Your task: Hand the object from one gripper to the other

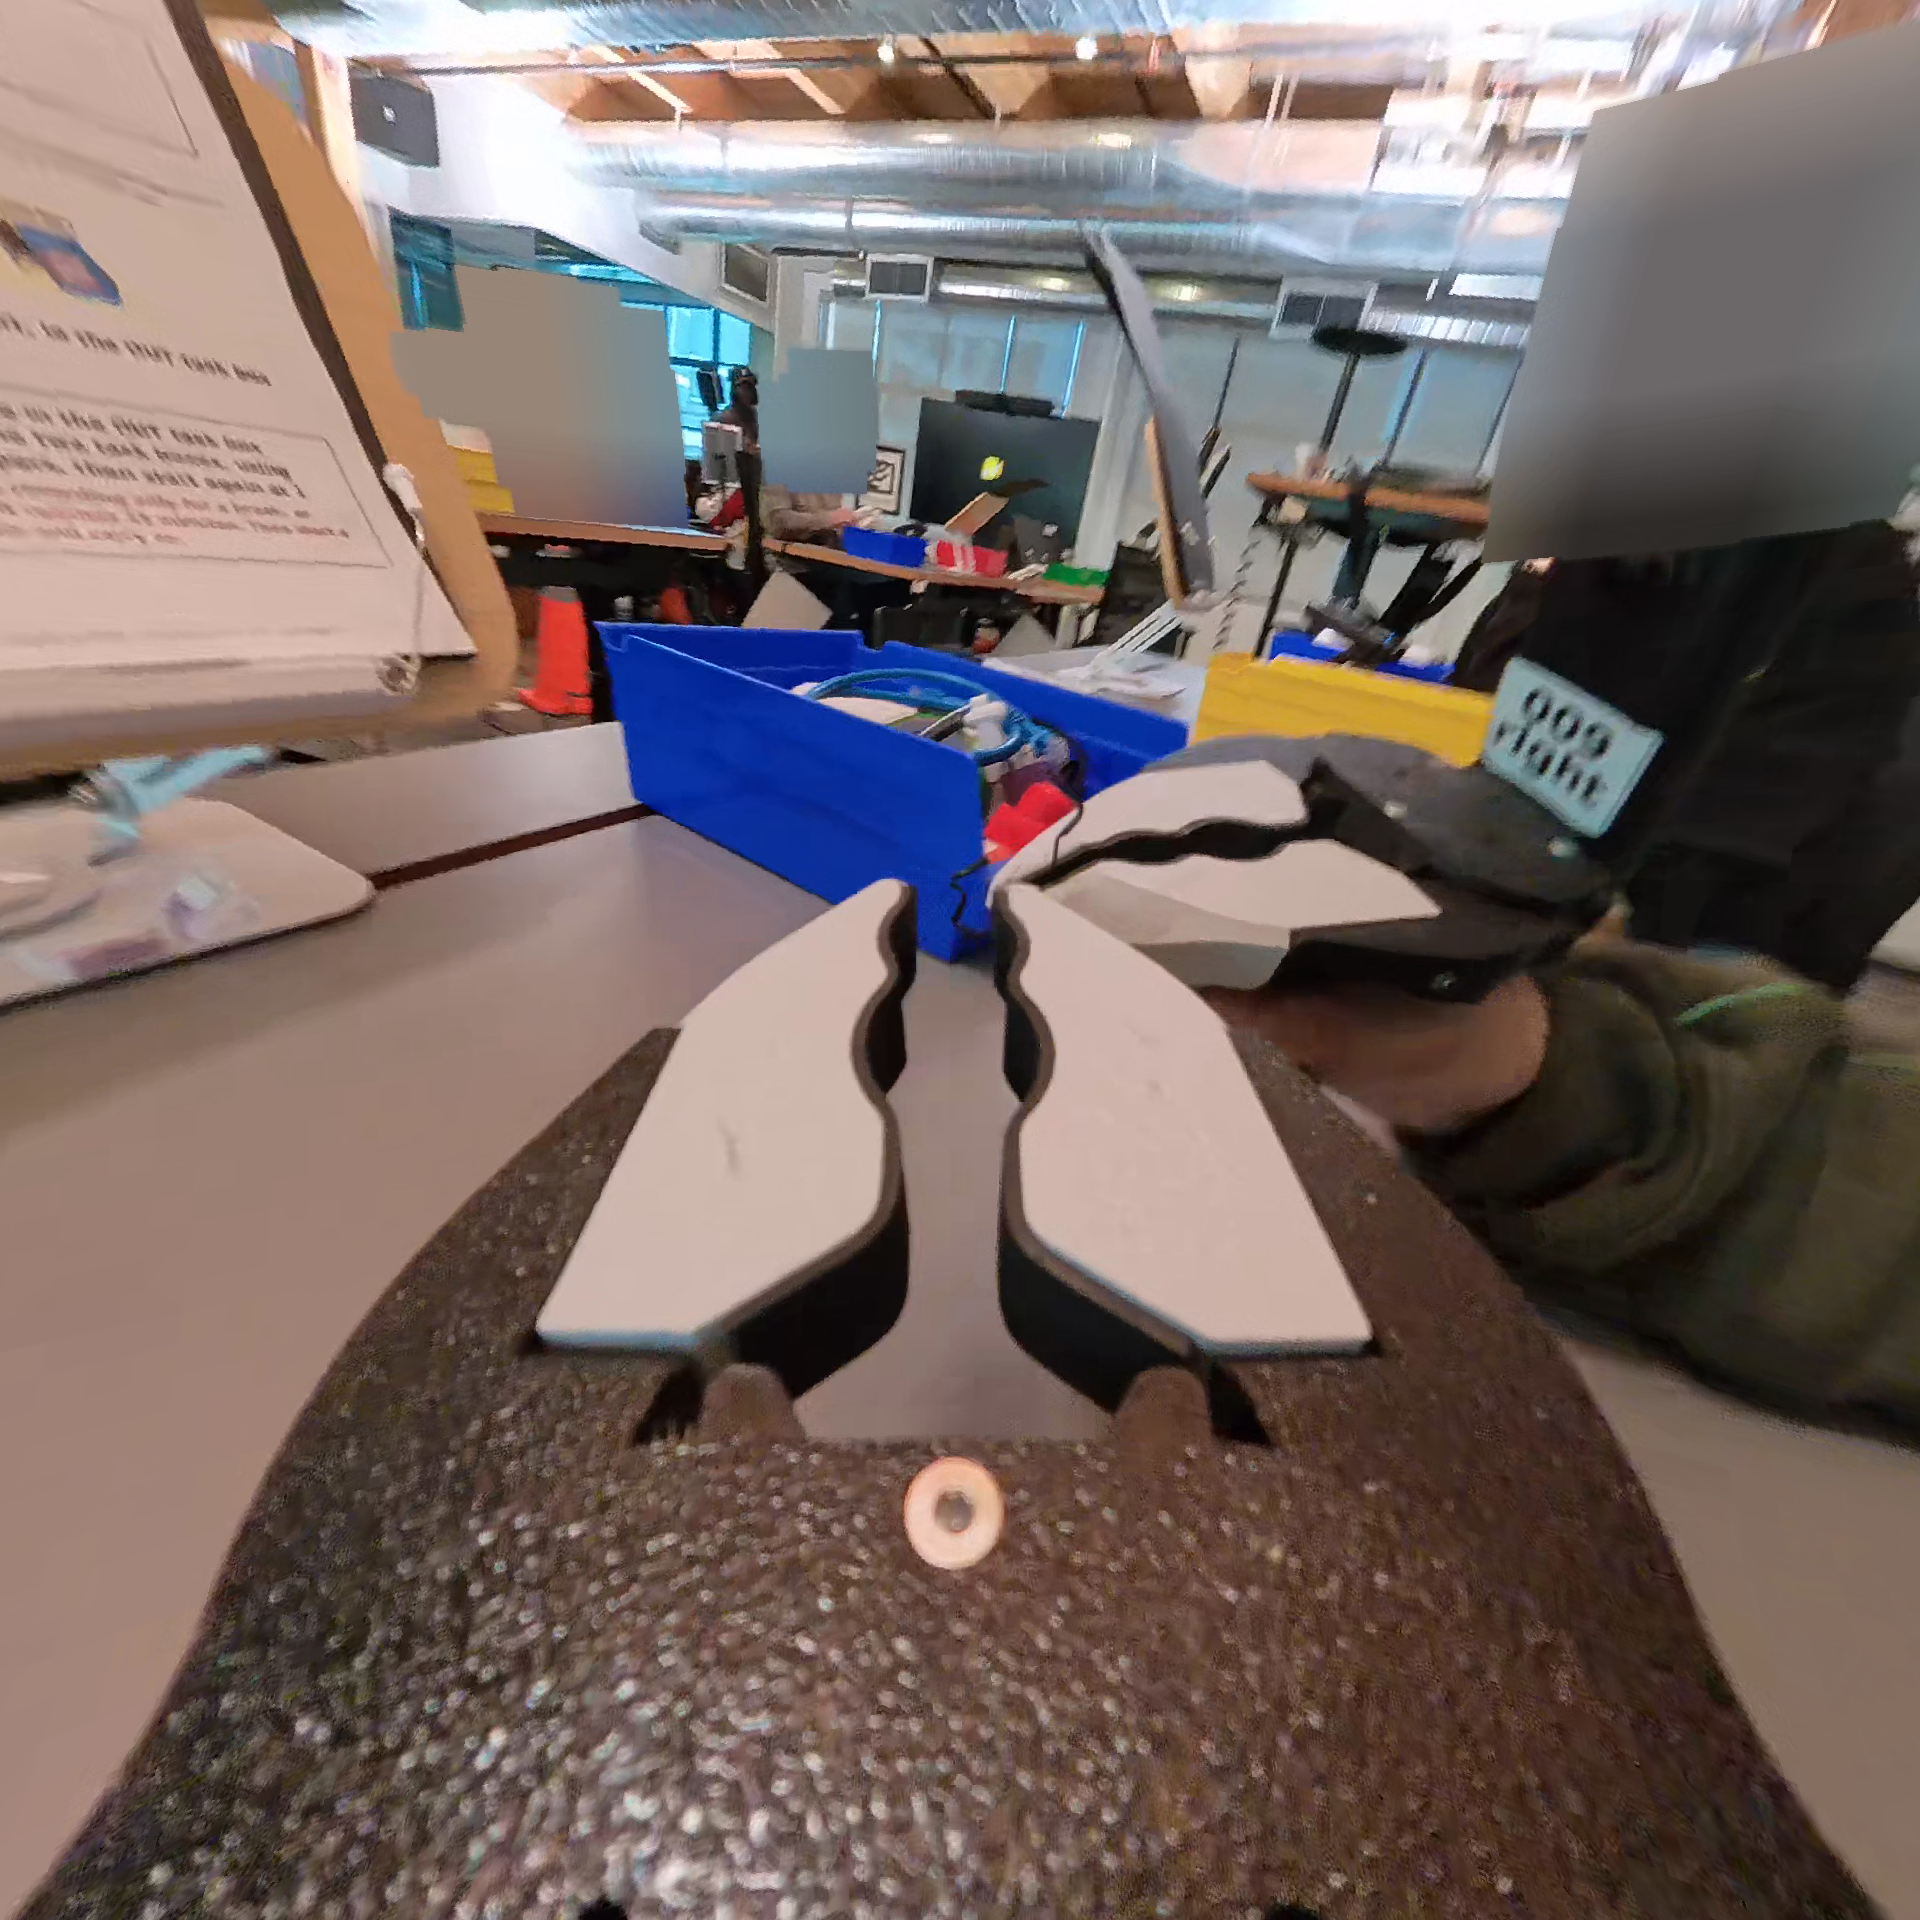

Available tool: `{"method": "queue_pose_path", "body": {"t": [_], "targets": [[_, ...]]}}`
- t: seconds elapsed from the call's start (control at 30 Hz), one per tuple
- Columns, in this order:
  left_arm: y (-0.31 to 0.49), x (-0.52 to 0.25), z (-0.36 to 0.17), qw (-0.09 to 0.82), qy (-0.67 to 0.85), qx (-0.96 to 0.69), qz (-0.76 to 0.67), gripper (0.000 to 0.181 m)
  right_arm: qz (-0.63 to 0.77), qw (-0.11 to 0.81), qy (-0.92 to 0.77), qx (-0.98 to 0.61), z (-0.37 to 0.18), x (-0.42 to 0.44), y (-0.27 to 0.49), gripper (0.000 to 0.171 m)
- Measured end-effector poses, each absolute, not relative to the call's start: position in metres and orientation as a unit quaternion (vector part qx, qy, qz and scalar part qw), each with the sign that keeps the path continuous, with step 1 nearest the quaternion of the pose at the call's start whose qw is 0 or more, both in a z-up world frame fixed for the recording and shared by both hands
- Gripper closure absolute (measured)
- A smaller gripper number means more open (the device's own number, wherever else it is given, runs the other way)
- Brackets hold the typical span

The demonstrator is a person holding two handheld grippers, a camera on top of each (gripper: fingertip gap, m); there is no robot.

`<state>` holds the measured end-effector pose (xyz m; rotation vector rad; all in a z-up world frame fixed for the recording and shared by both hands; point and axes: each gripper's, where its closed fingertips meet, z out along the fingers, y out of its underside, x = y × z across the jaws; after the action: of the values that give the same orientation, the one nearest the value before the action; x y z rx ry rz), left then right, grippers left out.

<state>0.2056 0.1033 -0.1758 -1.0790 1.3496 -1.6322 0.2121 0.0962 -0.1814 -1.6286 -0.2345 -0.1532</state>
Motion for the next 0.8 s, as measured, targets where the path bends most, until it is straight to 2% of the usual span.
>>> {"method": "queue_pose_path", "body": {"t": [0.1,0.2,0.5,0.7,0.8], "targets": [[0.106,0.203,-0.179,0.44,0.595,-0.379,-0.555,0.158,-0.171,0.62,-0.141,-0.753,-0.195,0.23,0.094,0.17],[0.106,0.201,-0.187,0.501,0.664,-0.321,-0.454,0.156,-0.24,0.558,-0.193,-0.771,-0.209,0.237,0.093,0.17],[0.097,0.207,-0.207,0.595,0.732,-0.21,-0.257,0.163,-0.311,0.481,-0.273,-0.772,-0.224,0.231,0.095,0.17],[0.094,0.208,-0.211,0.606,0.74,-0.186,-0.225,0.179,-0.308,0.473,-0.29,-0.773,-0.227,0.224,0.096,0.17],[0.095,0.207,-0.207,0.607,0.734,-0.19,-0.236,0.18,-0.298,0.488,-0.282,-0.77,-0.224,0.223,0.096,0.17]]}}
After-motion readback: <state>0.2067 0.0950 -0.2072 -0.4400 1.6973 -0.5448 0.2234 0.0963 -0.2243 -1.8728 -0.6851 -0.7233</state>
